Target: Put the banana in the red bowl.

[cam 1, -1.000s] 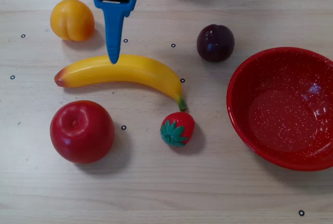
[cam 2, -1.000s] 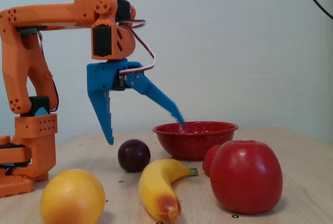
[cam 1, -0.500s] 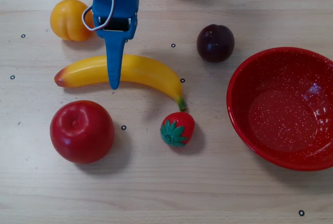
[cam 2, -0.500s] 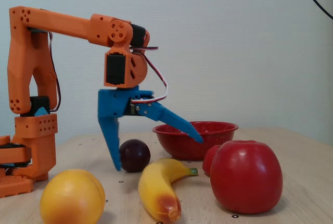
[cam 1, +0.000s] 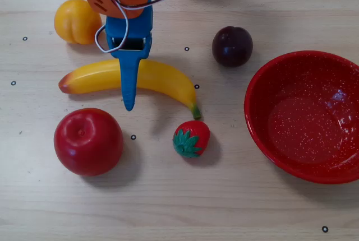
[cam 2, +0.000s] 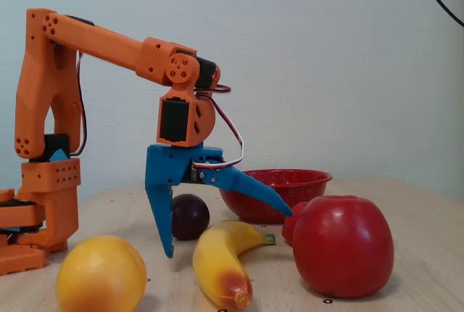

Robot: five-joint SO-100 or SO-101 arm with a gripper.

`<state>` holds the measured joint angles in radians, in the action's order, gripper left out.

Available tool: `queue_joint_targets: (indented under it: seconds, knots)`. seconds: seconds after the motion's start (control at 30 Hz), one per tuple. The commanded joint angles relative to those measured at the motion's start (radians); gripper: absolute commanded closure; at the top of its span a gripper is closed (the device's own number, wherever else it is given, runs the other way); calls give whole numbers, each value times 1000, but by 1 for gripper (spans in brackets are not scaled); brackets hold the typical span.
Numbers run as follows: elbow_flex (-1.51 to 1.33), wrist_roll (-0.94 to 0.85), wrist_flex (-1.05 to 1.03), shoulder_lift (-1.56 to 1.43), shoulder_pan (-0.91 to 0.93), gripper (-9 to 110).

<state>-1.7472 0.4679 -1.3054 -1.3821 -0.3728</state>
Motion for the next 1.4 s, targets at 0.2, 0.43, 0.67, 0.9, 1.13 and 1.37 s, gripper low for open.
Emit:
queue_joint_targets:
  seconds: [0.2,0.43,0.67,0.9,1.13,1.37]
  knots:
    - [55,12,46,14,41,35]
    - [63,26,69,40,34,35]
    - [72,60,84,55,20,35]
    - [92,89,81,67,-2,36]
    - [92,86,81,63,-2,36]
    - [95,110,74,58,-28,36]
